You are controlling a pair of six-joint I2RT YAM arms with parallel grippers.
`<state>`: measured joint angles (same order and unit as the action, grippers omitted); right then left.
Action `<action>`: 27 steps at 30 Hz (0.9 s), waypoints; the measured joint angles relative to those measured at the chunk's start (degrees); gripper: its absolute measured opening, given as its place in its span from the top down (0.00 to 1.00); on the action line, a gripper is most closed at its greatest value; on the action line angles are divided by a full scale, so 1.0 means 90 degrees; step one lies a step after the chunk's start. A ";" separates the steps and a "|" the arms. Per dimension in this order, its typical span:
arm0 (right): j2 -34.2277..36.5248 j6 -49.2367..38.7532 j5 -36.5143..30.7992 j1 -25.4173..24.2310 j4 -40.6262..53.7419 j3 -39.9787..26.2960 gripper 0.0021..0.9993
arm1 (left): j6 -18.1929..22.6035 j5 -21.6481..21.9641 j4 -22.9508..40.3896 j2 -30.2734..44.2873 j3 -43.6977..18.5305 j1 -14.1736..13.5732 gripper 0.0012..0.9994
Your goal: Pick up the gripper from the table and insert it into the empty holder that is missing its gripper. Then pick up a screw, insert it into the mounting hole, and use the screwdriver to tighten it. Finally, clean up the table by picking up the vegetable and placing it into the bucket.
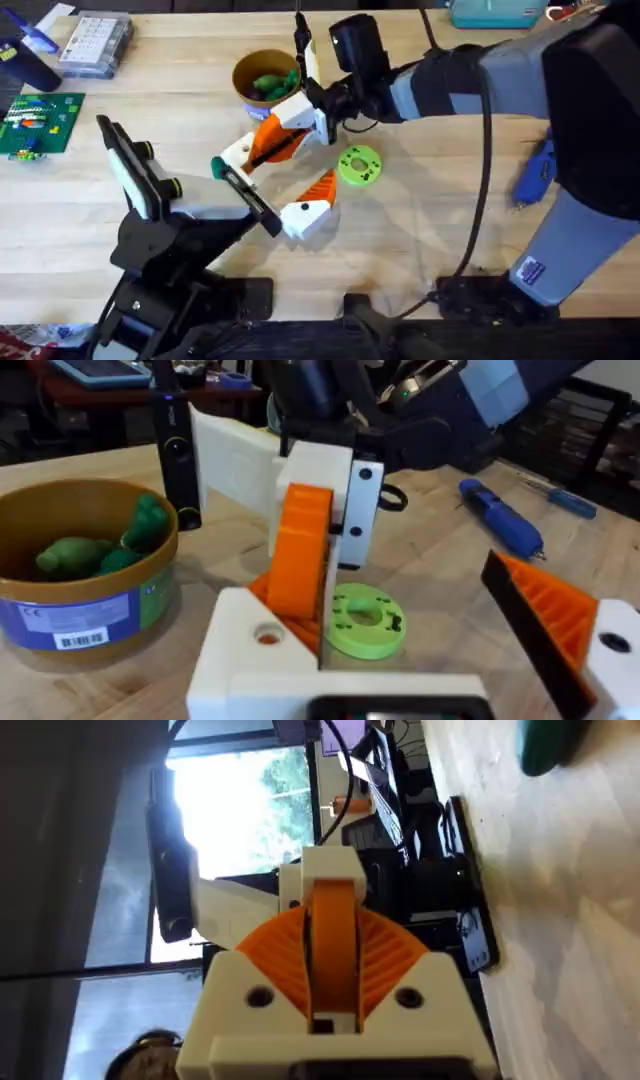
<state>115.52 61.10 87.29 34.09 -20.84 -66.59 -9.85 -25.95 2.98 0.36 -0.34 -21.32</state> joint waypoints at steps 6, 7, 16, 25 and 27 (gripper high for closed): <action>0.0000 0.0000 0.0000 0.0055 -0.0010 0.0000 0.72 | 0.0000 -0.0068 0.0000 0.0000 0.0000 -0.0010 0.01; 0.0000 0.0000 0.0000 0.0069 -0.0013 0.0000 0.71 | 0.0000 -0.0099 0.0000 0.0000 0.0000 -0.0017 0.01; 0.0000 0.0002 0.0000 0.0083 -0.0020 0.0000 0.48 | 0.0000 -0.0171 -0.0002 0.0000 0.0000 -0.0019 0.01; 0.0000 0.0019 0.0000 -0.0214 -0.0024 0.0000 0.10 | -0.0002 -0.0190 0.0000 0.0000 0.0000 -0.0019 0.01; 0.0000 0.0024 0.0000 -0.0308 -0.0020 0.0000 0.04 | 0.0000 -0.0190 0.0000 0.0000 0.0000 -0.0019 0.01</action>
<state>115.52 61.32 87.29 31.32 -21.02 -66.59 -9.85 -27.66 2.98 0.36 -0.34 -21.50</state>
